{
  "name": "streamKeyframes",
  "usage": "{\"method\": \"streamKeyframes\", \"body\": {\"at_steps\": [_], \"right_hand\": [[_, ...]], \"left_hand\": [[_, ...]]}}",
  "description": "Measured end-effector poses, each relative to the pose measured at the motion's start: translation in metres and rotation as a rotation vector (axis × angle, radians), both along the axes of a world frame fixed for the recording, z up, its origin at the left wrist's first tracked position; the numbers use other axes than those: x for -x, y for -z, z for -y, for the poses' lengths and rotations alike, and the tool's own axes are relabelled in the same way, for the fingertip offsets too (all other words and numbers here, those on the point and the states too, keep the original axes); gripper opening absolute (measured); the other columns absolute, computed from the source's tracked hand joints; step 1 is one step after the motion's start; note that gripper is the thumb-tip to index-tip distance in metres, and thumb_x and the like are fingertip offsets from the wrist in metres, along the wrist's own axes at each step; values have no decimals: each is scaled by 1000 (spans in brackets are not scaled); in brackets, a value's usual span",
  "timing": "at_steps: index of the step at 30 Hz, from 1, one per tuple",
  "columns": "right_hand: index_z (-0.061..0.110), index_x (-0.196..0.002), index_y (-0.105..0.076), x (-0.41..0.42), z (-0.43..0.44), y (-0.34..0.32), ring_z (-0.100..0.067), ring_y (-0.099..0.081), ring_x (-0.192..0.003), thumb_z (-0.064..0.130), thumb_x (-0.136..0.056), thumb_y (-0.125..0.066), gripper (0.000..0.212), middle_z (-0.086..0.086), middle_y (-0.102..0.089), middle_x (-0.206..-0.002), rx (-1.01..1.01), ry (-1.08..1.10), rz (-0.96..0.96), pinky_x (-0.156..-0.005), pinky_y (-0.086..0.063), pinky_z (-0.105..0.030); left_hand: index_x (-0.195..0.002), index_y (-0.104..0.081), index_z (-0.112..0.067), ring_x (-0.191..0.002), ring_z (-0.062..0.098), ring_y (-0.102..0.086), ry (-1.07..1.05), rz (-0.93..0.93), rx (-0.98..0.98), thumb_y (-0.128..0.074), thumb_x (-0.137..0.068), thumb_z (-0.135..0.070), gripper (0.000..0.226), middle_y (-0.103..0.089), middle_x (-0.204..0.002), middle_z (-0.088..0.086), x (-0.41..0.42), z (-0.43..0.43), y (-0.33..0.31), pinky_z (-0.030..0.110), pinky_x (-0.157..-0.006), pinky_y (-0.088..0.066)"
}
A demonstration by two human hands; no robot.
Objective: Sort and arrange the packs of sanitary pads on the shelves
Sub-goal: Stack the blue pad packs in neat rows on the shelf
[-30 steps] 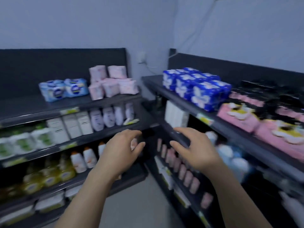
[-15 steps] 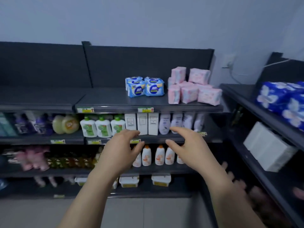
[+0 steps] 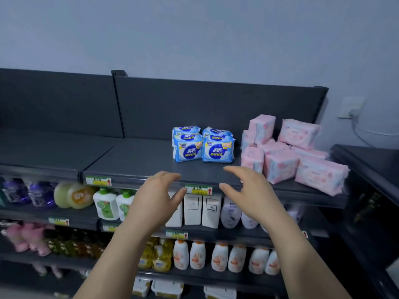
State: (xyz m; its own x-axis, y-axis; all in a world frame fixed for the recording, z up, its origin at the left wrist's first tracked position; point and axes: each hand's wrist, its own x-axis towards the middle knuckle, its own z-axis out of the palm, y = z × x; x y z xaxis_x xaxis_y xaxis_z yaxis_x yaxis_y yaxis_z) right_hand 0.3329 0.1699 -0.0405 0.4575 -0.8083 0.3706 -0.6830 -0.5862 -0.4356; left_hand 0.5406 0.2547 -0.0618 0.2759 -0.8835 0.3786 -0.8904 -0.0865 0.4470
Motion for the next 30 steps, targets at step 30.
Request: {"method": "streamKeyframes", "body": {"at_steps": [30], "right_hand": [[31, -153, -10, -106, 269, 21, -15, -3, -148, 49, -67, -77, 110, 4, -11, -161, -186, 225, -454, -120, -8, -36]], "left_hand": [[-150, -28, -29, -117, 16, -34, 146, 71, -226, -81, -62, -59, 107, -42, -135, -8, -147, 289, 12, 25, -94, -34]]}}
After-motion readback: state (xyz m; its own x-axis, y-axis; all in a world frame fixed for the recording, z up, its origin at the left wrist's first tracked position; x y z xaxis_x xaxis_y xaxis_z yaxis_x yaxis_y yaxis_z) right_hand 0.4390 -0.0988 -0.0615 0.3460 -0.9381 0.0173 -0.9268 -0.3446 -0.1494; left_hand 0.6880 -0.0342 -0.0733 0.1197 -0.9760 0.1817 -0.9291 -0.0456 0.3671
